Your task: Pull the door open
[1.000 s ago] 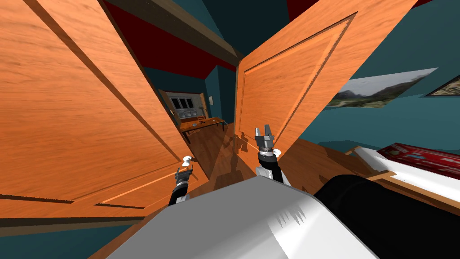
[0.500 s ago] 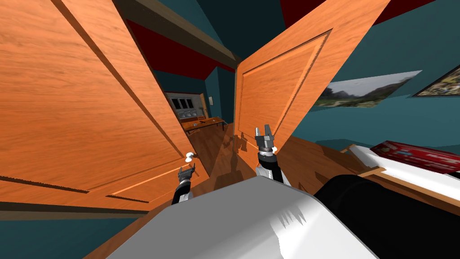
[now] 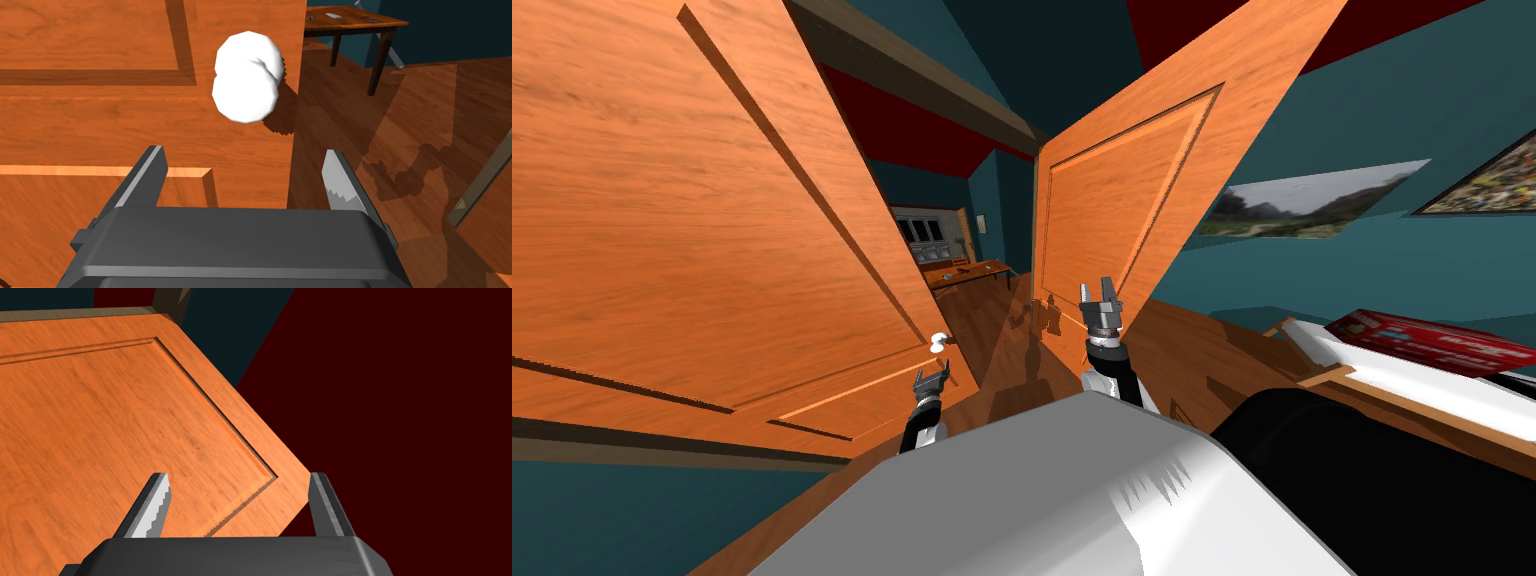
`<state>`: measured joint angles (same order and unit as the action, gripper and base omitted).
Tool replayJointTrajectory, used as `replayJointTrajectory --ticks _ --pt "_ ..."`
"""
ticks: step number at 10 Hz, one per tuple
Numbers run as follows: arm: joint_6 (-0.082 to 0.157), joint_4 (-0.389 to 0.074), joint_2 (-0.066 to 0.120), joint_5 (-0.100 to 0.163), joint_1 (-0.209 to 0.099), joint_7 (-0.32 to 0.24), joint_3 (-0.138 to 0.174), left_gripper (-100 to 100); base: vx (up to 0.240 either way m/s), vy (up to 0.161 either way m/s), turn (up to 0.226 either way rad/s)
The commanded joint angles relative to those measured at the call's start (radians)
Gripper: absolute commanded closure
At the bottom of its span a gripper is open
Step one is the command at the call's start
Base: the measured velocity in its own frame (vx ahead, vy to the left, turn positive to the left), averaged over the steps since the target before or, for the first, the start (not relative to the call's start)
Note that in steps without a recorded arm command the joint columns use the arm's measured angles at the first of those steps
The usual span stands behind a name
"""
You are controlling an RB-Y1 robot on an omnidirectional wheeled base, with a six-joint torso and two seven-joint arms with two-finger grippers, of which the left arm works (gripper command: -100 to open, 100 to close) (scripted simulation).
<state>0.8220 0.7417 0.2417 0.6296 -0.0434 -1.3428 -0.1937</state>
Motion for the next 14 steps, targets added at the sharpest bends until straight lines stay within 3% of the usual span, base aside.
replayJointTrajectory --ticks 1,2,3,7,8,9,14 --pt "0.000 0.000 0.000 0.000 0.000 0.000 0.000 -100 -0.036 0.016 -0.004" --pt "0.009 -0.009 0.021 0.007 0.009 -0.028 0.007 -100 0.113 -0.026 -0.152" --pt "0.011 -0.012 0.028 0.008 0.012 -0.035 0.009 -100 0.202 -0.025 -0.112" --pt "0.035 -0.037 0.082 0.022 0.033 -0.093 0.029 -100 0.204 0.012 -0.113" --pt "0.023 -0.023 0.074 0.021 0.032 -0.078 0.027 -100 0.087 0.017 -0.020" --pt "0.023 -0.023 0.074 0.021 0.032 -0.078 0.027 100 -0.008 0.005 0.045" --pt "0.023 -0.023 0.074 0.021 0.032 -0.078 0.027 100 -0.018 0.000 -0.002"
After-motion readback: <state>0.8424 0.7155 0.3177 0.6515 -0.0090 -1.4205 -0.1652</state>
